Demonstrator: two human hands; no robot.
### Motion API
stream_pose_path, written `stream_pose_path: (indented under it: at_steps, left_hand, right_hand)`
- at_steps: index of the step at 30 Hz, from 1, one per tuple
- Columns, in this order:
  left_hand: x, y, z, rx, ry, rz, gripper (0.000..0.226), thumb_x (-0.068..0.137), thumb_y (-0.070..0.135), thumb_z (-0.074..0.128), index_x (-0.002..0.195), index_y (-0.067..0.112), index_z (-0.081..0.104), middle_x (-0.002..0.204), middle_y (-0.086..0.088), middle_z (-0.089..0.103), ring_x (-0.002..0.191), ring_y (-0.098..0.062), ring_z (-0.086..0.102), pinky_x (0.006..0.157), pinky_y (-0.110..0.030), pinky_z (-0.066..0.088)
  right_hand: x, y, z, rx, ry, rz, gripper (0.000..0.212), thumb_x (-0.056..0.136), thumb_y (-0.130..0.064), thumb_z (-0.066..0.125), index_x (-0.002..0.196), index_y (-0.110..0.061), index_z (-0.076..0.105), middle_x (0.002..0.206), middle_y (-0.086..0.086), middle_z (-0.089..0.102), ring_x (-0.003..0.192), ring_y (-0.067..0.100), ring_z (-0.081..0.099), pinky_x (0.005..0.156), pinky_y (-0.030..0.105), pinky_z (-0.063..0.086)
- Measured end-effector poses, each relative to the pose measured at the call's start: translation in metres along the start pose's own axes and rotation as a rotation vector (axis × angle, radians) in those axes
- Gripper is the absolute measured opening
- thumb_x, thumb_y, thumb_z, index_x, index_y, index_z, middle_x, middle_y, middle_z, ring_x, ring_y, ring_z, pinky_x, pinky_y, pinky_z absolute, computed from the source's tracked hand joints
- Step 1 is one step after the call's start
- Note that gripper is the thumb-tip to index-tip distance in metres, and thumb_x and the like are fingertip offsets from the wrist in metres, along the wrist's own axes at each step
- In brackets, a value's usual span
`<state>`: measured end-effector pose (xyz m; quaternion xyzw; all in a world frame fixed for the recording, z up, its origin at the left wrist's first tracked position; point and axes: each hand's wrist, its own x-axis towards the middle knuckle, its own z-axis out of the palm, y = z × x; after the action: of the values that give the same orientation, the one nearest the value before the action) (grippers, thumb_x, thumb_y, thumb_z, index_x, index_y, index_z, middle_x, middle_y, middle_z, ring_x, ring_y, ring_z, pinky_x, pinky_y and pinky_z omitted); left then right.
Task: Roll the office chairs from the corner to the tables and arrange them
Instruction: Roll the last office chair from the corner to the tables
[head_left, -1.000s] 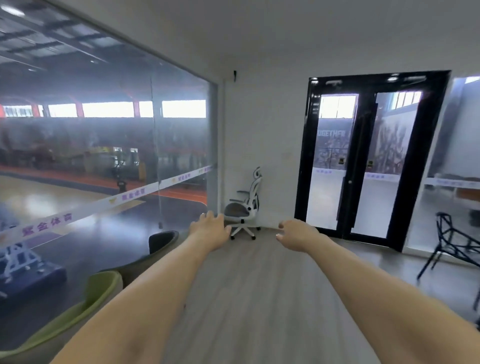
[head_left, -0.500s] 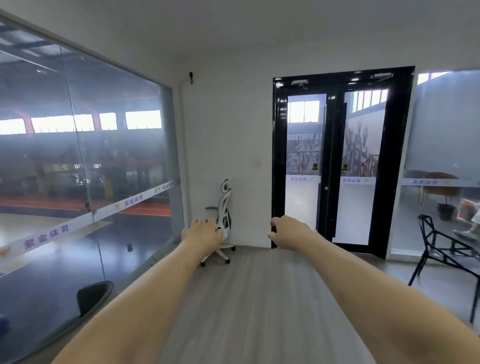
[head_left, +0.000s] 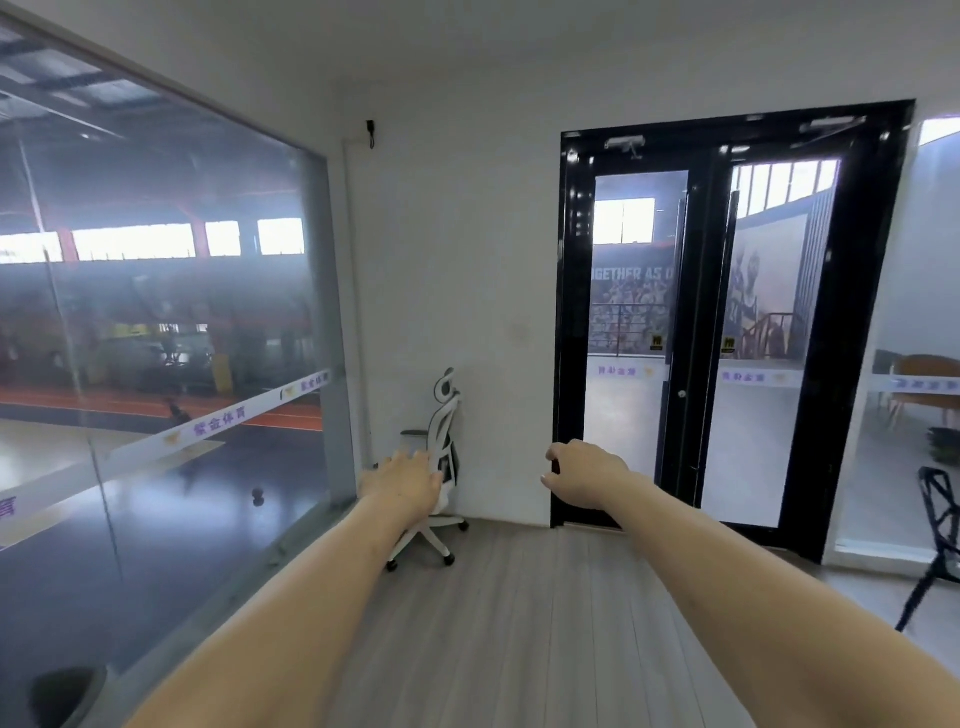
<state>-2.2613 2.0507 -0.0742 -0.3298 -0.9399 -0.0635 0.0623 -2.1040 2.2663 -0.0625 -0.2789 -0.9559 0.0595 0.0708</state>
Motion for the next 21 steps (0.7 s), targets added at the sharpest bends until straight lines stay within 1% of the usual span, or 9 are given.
stream_pose_path:
  at_steps: [3,5,9,13,16,19,21]
  left_hand:
    - [0.091,0.003,0.013,-0.010,-0.001,0.026,0.047,0.109,0.044,0.031,0.142,0.017,0.048,0.144,-0.011,0.051,0.128,-0.032,0.052,0.090,-0.045,0.040]
    - [0.155,0.004,0.020,-0.034,0.022,0.046,0.046,0.108,0.044,0.031,0.142,0.016,0.048,0.143,-0.012,0.051,0.127,-0.033,0.052,0.087,-0.044,0.040]
    - [0.283,0.015,0.034,-0.041,0.045,0.071,0.047,0.106,0.045,0.031,0.137,0.014,0.051,0.137,-0.014,0.057,0.122,-0.034,0.054,0.095,-0.045,0.047]
    - [0.388,0.036,0.069,-0.050,0.025,0.095,0.051,0.106,0.044,0.032,0.146,0.015,0.044,0.144,-0.013,0.051,0.125,-0.034,0.052,0.097,-0.047,0.047]
    - [0.457,0.049,0.104,-0.040,-0.014,0.113,0.047,0.105,0.045,0.032,0.138,0.016,0.049,0.145,-0.012,0.049,0.121,-0.033,0.054,0.097,-0.047,0.047]
    - [0.531,0.059,0.128,-0.042,-0.004,0.133,0.043,0.103,0.046,0.032,0.127,0.017,0.052,0.140,-0.011,0.052,0.109,-0.031,0.058,0.092,-0.046,0.051]
    - [0.579,0.069,0.139,-0.018,0.005,0.152,0.043,0.106,0.045,0.033,0.130,0.016,0.054,0.136,-0.011,0.057,0.111,-0.030,0.059,0.090,-0.042,0.051]
  right_hand:
    - [0.085,0.019,0.008,-0.005,0.009,0.018,0.054,0.102,-0.047,0.046,0.151,-0.024,0.045,0.150,0.003,0.047,0.131,0.028,0.052,0.099,0.045,0.049]
    - [0.140,0.028,0.010,-0.050,0.020,0.029,0.052,0.103,-0.045,0.045,0.150,-0.024,0.045,0.147,0.004,0.048,0.129,0.029,0.052,0.099,0.045,0.048]
    - [0.251,0.050,0.009,-0.084,0.050,0.065,0.050,0.105,-0.043,0.042,0.150,-0.023,0.045,0.144,0.006,0.049,0.128,0.029,0.051,0.098,0.044,0.048]
    - [0.349,0.078,0.017,-0.038,0.057,0.074,0.050,0.105,-0.041,0.042,0.151,-0.022,0.044,0.144,0.006,0.050,0.127,0.029,0.052,0.097,0.044,0.049]
    - [0.418,0.101,0.028,-0.025,0.039,0.102,0.050,0.106,-0.041,0.042,0.153,-0.022,0.042,0.145,0.005,0.049,0.127,0.029,0.052,0.097,0.044,0.049]
    - [0.493,0.125,0.044,-0.011,0.038,0.109,0.050,0.105,-0.041,0.042,0.152,-0.023,0.043,0.144,0.005,0.049,0.126,0.028,0.052,0.097,0.044,0.049]
    - [0.545,0.142,0.057,-0.005,0.033,0.105,0.050,0.105,-0.041,0.042,0.151,-0.022,0.044,0.145,0.005,0.049,0.126,0.028,0.052,0.097,0.044,0.049]
